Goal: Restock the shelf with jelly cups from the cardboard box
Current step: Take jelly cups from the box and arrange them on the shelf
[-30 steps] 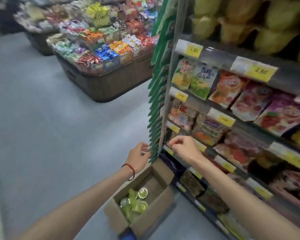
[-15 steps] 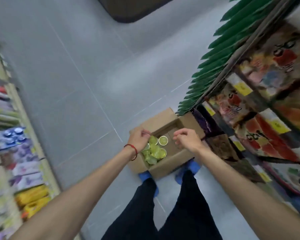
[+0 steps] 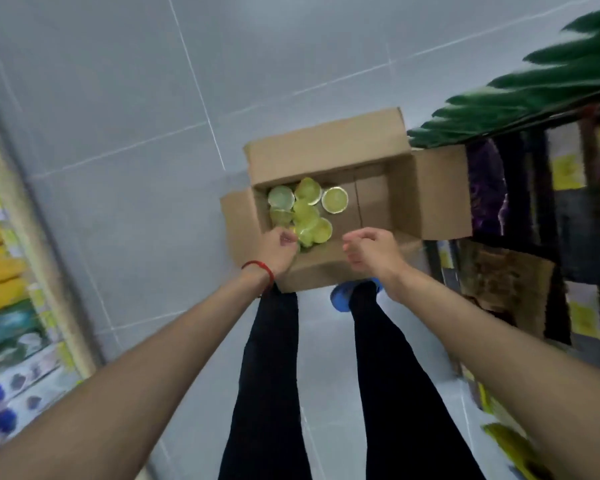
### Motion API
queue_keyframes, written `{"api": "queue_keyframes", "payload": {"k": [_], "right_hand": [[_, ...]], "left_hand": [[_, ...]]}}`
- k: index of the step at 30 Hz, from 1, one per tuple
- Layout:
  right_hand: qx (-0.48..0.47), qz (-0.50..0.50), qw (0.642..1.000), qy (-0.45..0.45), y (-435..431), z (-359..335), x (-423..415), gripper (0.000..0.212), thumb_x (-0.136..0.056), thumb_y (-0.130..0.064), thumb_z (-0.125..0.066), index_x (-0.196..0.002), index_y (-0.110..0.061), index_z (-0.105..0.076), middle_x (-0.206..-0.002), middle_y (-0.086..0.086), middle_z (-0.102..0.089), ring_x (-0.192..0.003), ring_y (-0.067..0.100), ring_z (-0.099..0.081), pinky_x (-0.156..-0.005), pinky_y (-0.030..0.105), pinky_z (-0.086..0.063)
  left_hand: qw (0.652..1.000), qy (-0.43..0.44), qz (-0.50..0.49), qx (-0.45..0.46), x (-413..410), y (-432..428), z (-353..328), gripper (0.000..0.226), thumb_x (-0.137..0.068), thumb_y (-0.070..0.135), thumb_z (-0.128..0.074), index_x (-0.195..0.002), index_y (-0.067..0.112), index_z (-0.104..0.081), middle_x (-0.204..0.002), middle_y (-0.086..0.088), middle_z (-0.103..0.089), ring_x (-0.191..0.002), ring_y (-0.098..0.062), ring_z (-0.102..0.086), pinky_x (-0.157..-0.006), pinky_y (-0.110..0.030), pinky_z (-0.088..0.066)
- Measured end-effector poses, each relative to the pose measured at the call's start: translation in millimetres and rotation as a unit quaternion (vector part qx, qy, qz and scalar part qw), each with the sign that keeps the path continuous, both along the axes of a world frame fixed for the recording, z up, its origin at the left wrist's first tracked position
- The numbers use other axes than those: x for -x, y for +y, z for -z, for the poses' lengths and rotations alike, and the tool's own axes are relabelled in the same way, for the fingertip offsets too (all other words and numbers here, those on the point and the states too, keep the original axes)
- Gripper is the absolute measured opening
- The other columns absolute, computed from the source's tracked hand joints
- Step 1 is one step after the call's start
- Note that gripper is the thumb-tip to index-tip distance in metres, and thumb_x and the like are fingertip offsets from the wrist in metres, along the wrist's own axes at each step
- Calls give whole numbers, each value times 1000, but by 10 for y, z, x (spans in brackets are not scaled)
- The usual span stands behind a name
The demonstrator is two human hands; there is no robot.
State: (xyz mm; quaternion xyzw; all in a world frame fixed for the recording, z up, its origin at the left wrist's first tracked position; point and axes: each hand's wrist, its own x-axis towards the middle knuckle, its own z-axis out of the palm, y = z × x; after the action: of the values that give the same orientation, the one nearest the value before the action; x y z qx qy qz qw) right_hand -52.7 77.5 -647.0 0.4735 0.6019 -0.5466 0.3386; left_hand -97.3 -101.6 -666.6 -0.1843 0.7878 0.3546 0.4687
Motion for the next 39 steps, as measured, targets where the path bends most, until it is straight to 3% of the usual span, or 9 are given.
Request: {"api": "queue_keyframes", "payload": {"k": [5,9,11,15,17,23,28,34,39], "right_hand": [[-1,-26,999,-40,-30,1158,-59,13,-101,-10,-53,-98,-13,-65,-88,3,-66,-68,14,-60,-71,27,-54],[-39,-14,998,-47,-32,1996,12,13,-97,-14,-52,-90,-20,-61,-98,7,-66,-77,19,-61,-80,38,-59],[-63,-13,997,-52,-17,2380,98,9,-86,-31,-58,-91,-23,-58,-100,4,-68,-88,23,-66,-89,45,-58],[-114,-21,990,-82,52,3093,321,79,-62,-64,-64,-125,-16,-57,-124,11,-66,-110,33,-67,-97,51,-56],[-108,-8,989,-102,43,3320,469,90,-68,-68,-68,-137,-13,-50,-128,14,-64,-106,34,-68,-86,47,-61],[-70,24,989,-131,41,3798,729,68,-86,-59,-71,-132,-12,-52,-119,12,-68,-71,23,-68,-37,25,-53],[8,58,990,-128,209,3540,627,35,-103,-30,-54,-131,-9,-55,-104,11,-64,-69,19,-63,-44,22,-54],[122,93,977,-145,521,2556,238,41,-94,-29,-72,-132,-20,-59,-137,-3,-60,-126,14,-55,-83,29,-55],[206,120,967,-93,461,1734,-37,26,-92,-5,-71,-113,-20,-70,-113,-5,-73,-112,12,-64,-104,29,-47]], "left_hand": [[998,-11,43,35,-121,-32,1123,12,-87,16,-60,-98,21,-62,-109,-6,-66,-104,-24,-61,-94,-34,-49],[990,11,129,61,-113,-11,1875,35,-86,22,-63,-120,16,-60,-120,-4,-61,-108,-22,-57,-92,-30,-46],[979,36,184,78,-117,26,2234,45,-86,28,-64,-128,15,-56,-129,-8,-56,-119,-28,-52,-99,-36,-44],[925,95,339,144,-138,151,2795,53,-88,44,-57,-132,15,-49,-133,-8,-53,-124,-30,-45,-100,-43,-38],[898,103,391,172,-147,198,3026,55,-90,50,-52,-131,14,-48,-132,-9,-54,-124,-30,-46,-102,-45,-33],[832,186,485,197,-148,178,3369,59,-91,58,-49,-123,9,-44,-117,-12,-62,-108,-32,-57,-93,-42,-37],[876,153,441,121,15,111,3159,58,-86,55,-55,-119,8,-45,-116,-16,-59,-107,-35,-54,-88,-43,-44],[949,70,296,86,229,72,2273,52,-78,57,-57,-106,15,-48,-108,-14,-62,-92,-34,-57,-70,-37,-42],[984,16,175,24,410,14,1534,62,-73,61,-60,-126,33,-46,-99,-6,-65,-90,-28,-61,-80,-36,-49]]}}
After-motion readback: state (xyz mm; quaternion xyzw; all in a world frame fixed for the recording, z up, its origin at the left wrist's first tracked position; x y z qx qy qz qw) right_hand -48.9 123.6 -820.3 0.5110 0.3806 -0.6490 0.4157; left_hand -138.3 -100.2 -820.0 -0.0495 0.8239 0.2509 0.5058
